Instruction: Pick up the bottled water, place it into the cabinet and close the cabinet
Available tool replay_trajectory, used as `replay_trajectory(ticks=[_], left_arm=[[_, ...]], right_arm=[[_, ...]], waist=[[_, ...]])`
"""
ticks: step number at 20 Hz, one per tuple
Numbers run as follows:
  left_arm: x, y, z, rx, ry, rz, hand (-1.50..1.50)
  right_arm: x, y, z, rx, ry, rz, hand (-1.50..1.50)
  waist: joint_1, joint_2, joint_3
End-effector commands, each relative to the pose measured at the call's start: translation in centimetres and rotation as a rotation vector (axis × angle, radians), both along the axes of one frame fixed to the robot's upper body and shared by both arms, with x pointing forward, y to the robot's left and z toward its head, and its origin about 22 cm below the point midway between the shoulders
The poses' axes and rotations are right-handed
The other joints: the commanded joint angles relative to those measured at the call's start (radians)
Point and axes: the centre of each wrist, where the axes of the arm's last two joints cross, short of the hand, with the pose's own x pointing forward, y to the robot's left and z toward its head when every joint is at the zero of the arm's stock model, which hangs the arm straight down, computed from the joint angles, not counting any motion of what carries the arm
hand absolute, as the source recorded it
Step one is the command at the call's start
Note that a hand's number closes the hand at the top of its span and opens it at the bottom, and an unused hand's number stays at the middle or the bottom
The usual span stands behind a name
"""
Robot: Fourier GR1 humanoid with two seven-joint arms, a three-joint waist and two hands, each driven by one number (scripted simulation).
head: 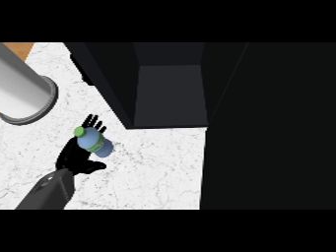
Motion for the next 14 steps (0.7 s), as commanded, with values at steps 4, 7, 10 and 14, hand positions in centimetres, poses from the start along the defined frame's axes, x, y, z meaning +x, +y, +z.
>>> replay_trajectory(ticks=[4, 7, 10, 14], left_arm=[[0.6, -2.1, -0.1, -0.056, -0.081, -0.064, 1.5], [-0.6, -3.8, -1.2, -0.081, -0.089, -0.09, 1.5], [0.7, -3.3, -0.3, -0.117, -0.1, -0.102, 1.5], [0.6, -3.6, -0.4, -0.052, -0.118, -0.072, 1.5]], right_arm=[[0.9, 0.7, -0.1, -0.001, -0.006, -0.007, -1.5], [-0.2, -0.9, -0.2, -0.001, 0.015, -0.013, -1.5], [0.2, 0.4, -0.6, -0.015, -0.002, -0.001, -1.5], [0.2, 1.2, -0.1, -0.007, -0.005, -0.01, -1.5]], waist=[[-0.004, 0.003, -0.001], [0.0, -0.001, 0.0], [0.002, -0.001, 0.0], [0.004, -0.002, 0.0]])
